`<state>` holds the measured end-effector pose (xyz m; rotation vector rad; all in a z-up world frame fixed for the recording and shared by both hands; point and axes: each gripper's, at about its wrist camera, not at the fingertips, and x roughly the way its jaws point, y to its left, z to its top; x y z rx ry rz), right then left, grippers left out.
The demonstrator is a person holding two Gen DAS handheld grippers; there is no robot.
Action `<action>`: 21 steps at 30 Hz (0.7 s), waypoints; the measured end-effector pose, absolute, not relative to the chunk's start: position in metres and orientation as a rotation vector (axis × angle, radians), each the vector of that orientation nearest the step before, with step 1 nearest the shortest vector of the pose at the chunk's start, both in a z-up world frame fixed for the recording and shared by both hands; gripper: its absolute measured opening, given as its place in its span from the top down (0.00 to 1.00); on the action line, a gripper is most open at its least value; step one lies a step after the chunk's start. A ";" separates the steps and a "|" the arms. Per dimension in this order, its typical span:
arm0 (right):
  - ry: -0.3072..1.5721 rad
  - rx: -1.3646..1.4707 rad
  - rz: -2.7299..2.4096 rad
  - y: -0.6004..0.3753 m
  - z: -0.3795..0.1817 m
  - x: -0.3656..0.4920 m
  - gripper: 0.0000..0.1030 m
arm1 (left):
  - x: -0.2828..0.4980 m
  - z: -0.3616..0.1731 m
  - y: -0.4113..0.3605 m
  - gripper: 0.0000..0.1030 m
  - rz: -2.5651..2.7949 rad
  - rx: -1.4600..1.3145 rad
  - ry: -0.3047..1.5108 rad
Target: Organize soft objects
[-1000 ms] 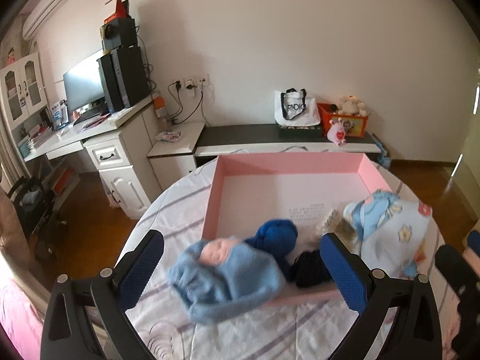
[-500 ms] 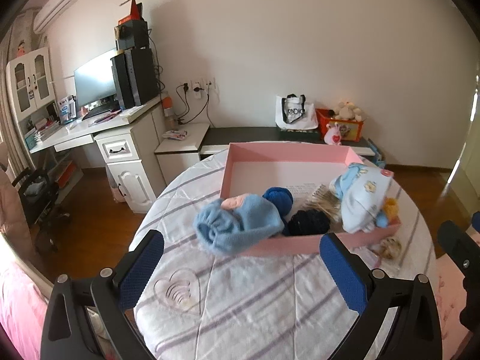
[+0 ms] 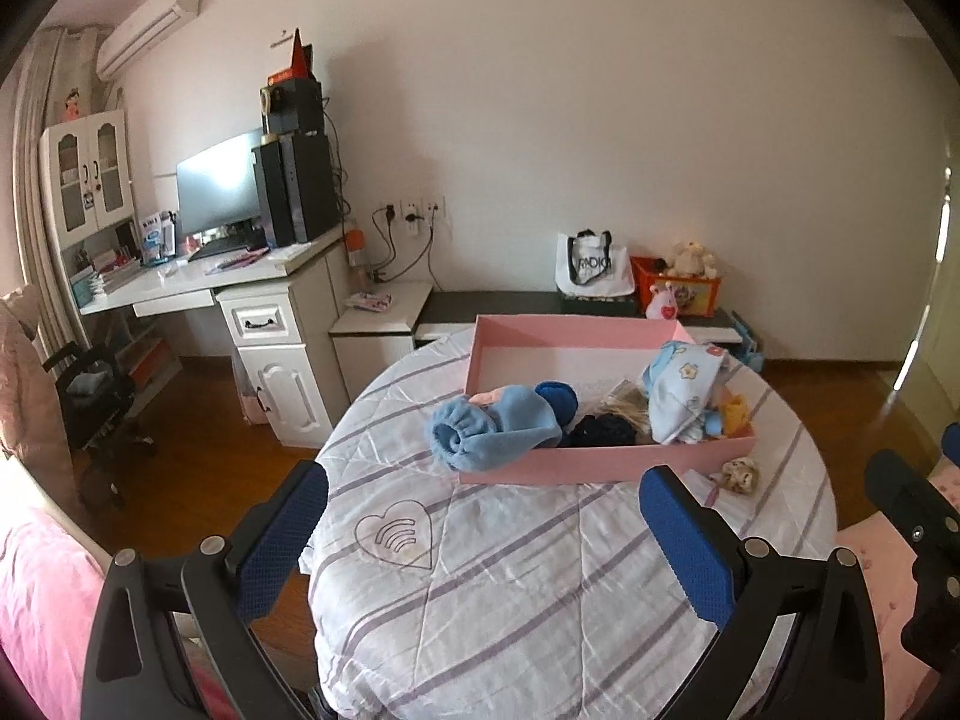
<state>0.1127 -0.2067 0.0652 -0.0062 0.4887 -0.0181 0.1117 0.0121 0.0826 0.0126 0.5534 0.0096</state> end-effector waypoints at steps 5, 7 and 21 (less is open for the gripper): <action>0.452 -0.013 -0.010 -0.204 0.074 0.090 0.00 | 0.083 0.091 0.012 0.00 0.014 0.008 0.520; 0.437 -0.015 -0.007 -0.203 0.078 0.083 0.00 | 0.071 0.096 0.013 0.00 0.017 0.006 0.502; 0.358 -0.023 0.001 -0.200 0.094 0.046 0.00 | 0.019 0.108 0.011 0.00 0.028 0.001 0.428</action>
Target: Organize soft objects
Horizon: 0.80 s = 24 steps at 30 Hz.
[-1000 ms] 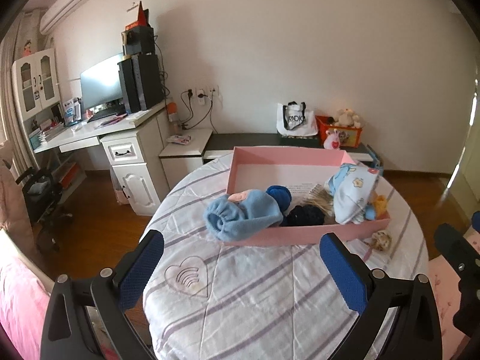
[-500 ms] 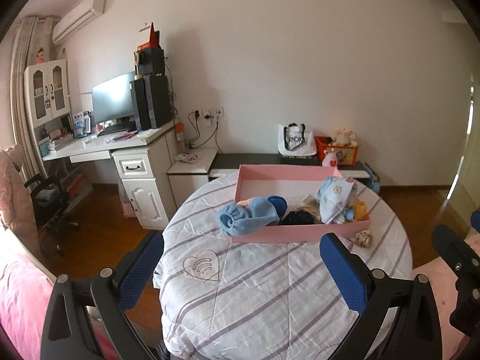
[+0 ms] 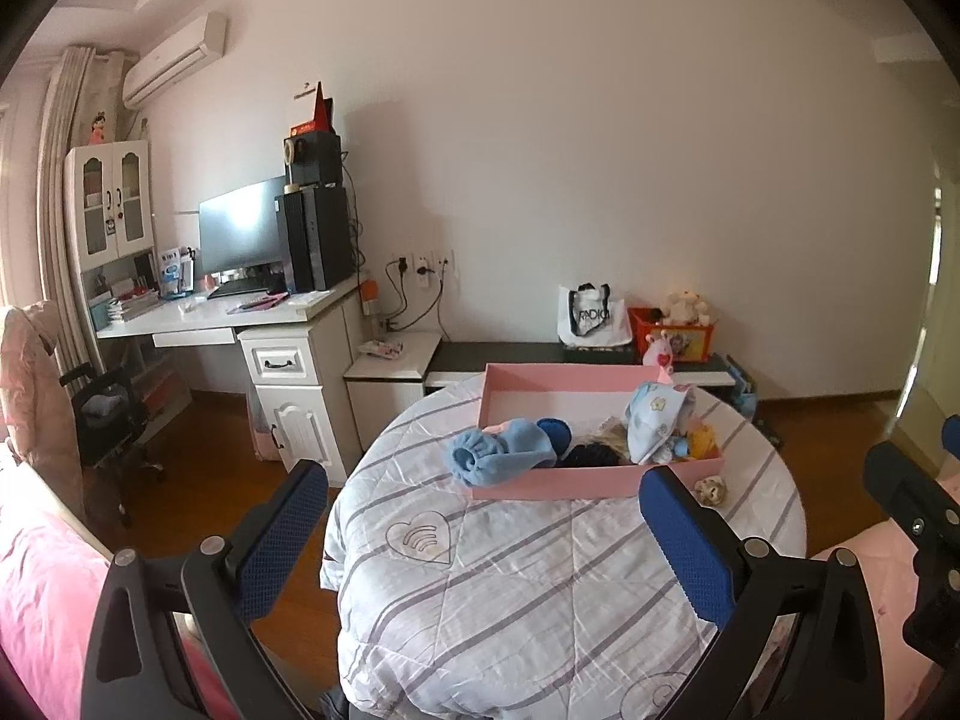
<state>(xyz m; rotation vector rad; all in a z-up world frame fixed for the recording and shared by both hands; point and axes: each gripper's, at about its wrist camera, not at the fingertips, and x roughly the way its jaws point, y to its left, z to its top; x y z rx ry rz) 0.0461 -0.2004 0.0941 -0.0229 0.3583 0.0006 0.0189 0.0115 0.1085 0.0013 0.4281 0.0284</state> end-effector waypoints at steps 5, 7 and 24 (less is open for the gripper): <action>0.348 -0.019 -0.004 -0.202 0.095 0.041 0.00 | 0.015 0.108 0.010 0.00 0.033 0.001 0.423; 0.346 -0.016 -0.006 -0.203 0.096 0.041 0.00 | 0.015 0.108 0.010 0.00 0.033 0.001 0.424; 0.359 -0.007 -0.022 -0.210 0.093 0.045 0.00 | 0.028 0.101 0.011 0.00 0.043 0.002 0.452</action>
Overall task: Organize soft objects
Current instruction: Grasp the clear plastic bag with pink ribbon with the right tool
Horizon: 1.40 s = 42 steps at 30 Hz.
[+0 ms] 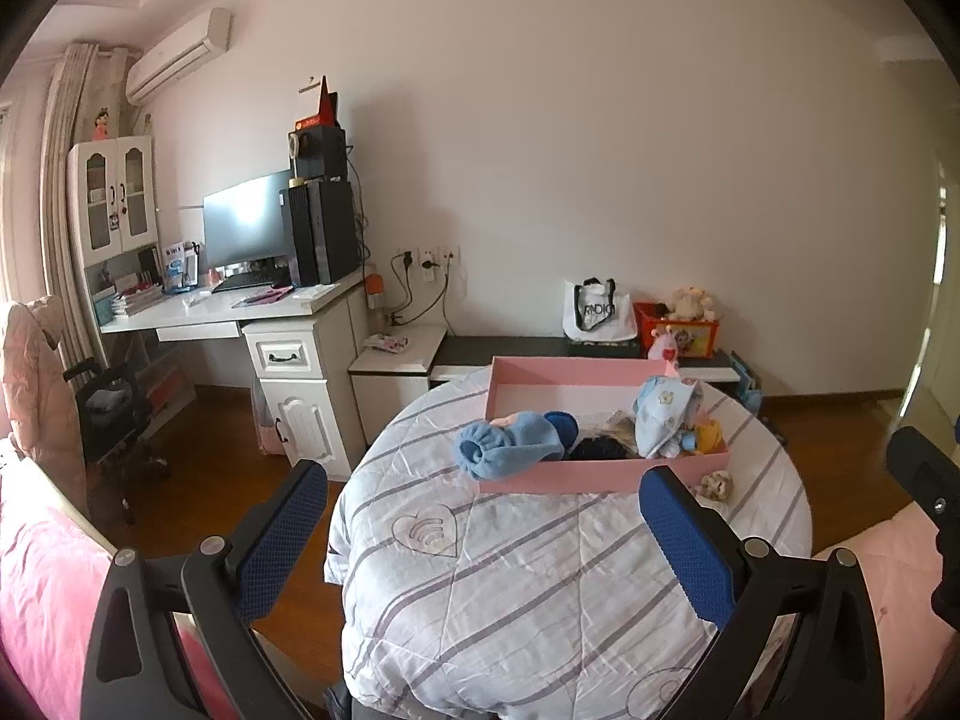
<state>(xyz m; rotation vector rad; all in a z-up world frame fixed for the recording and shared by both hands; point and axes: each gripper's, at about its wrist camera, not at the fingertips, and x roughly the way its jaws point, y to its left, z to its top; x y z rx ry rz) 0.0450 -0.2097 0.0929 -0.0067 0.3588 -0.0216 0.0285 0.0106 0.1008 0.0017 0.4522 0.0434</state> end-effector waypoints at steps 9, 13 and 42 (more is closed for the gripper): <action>0.421 0.011 -0.045 -0.218 0.076 0.064 0.00 | 0.047 0.087 0.010 0.00 0.031 0.010 0.509; 0.452 0.018 -0.052 -0.222 0.067 0.075 0.00 | 0.061 0.079 0.009 0.00 0.023 0.016 0.536; 0.793 0.123 -0.066 -0.249 -0.042 0.186 0.00 | 0.198 -0.020 0.001 0.00 -0.007 0.059 0.816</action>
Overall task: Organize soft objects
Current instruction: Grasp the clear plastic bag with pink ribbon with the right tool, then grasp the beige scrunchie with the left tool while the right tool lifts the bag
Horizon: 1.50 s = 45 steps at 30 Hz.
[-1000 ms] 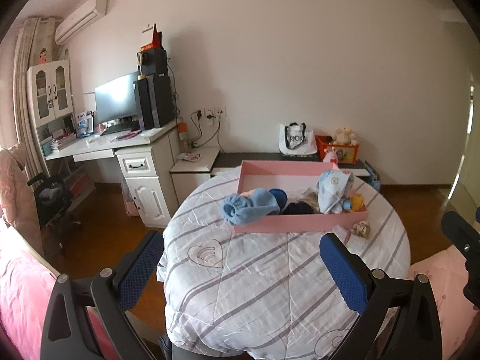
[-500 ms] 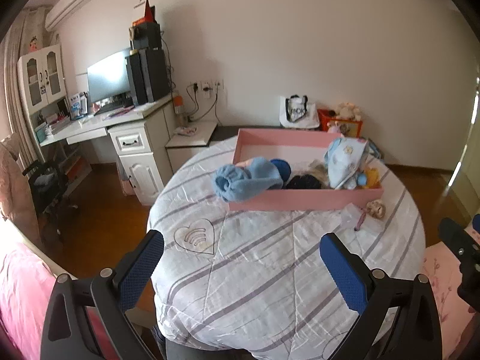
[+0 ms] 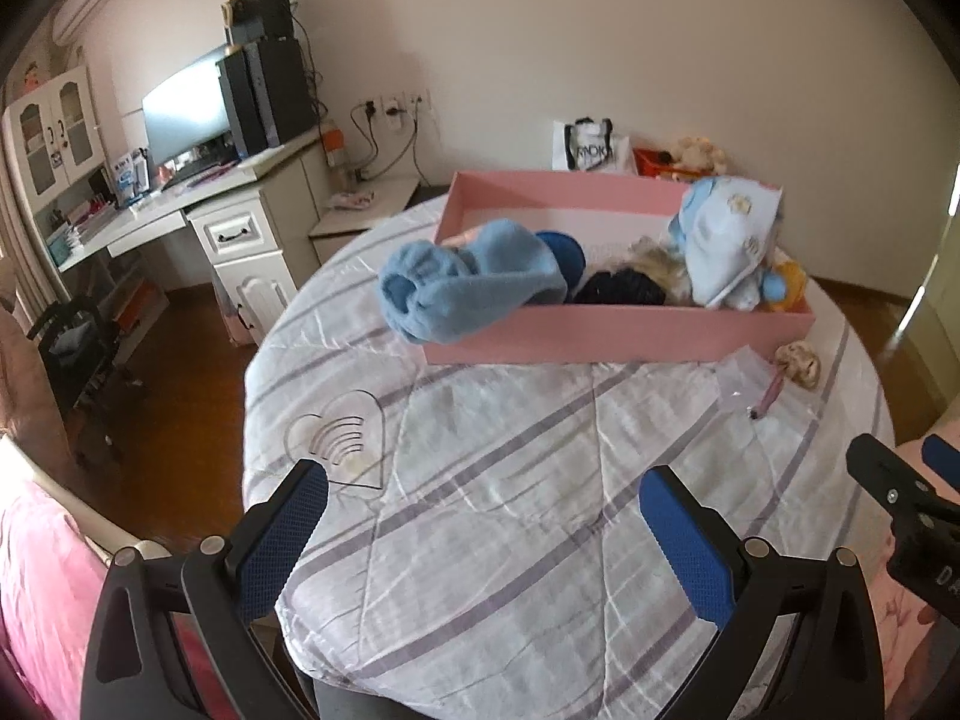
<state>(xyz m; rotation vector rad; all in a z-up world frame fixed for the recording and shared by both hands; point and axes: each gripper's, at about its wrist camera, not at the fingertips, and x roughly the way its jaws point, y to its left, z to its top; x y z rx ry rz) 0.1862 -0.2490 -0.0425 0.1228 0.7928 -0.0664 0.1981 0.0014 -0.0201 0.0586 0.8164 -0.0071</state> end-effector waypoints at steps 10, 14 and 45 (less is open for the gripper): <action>0.847 0.192 -0.027 -0.246 -0.067 0.223 0.00 | 0.238 -0.052 0.007 0.00 -0.024 0.065 0.875; 0.868 0.233 -0.022 -0.242 -0.077 0.242 0.01 | 0.250 -0.061 0.010 0.00 -0.035 0.073 0.885; 0.882 0.169 -0.145 -0.212 -0.093 0.269 0.24 | 0.282 -0.079 0.039 0.00 -0.092 0.005 0.918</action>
